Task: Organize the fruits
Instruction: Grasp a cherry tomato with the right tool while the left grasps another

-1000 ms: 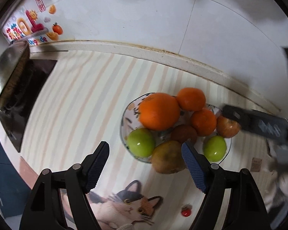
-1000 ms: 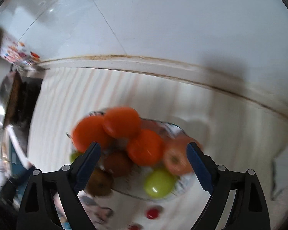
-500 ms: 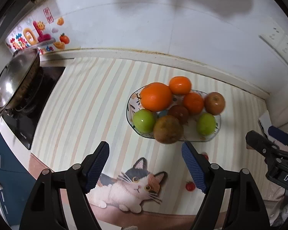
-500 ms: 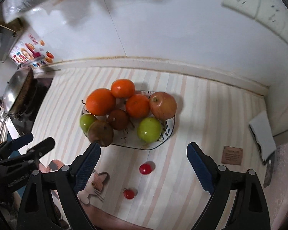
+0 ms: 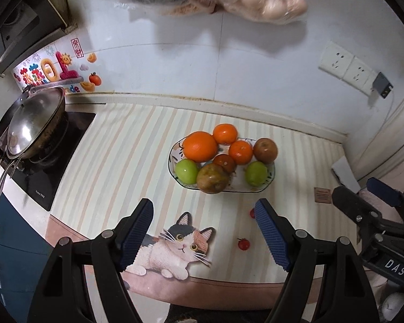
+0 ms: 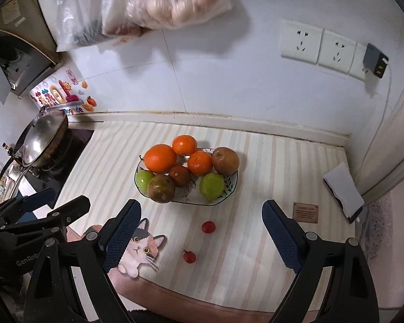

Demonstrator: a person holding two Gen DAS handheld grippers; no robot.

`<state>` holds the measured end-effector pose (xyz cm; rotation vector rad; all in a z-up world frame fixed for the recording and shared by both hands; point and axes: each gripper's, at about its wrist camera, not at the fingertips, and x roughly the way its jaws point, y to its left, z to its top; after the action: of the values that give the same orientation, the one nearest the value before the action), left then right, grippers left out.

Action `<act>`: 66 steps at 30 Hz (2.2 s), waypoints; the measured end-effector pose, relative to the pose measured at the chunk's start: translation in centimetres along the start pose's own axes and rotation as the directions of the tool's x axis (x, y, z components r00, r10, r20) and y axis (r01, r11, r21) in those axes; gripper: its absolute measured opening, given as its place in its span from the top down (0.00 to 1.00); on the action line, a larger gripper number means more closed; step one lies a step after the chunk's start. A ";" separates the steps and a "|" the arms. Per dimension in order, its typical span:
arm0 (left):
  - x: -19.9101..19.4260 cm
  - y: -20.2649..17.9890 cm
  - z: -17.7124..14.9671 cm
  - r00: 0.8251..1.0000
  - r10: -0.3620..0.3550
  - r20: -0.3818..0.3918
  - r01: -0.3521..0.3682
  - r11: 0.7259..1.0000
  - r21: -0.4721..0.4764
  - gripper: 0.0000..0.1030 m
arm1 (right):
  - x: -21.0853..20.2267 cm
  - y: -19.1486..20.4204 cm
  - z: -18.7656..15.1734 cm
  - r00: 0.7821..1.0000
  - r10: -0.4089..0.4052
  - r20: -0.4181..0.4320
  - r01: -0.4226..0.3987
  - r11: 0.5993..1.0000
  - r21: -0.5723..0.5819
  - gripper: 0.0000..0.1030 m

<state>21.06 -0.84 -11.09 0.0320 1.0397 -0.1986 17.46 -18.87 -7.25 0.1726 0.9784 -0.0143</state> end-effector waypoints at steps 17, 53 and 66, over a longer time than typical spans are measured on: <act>8.0 -1.3 -4.0 0.979 0.039 -0.198 -0.046 0.999 -0.029 0.26 | 7.6 -4.0 -3.1 0.981 0.121 -0.153 -0.107 0.990 0.096 0.26; 24.2 -10.4 -10.4 0.879 -0.046 -0.474 0.042 0.999 -0.020 0.44 | 26.5 -9.2 -10.7 0.898 0.146 -0.414 -0.093 0.985 0.145 0.69; 25.2 -13.2 -10.4 0.886 -0.036 -0.463 0.051 0.998 0.021 0.77 | 25.5 -9.6 -11.0 0.913 0.129 -0.388 -0.080 0.987 0.140 0.69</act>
<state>22.17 -16.33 -37.11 0.0894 1.5169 -0.2559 21.80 -24.98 -35.68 0.3501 1.3743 0.0627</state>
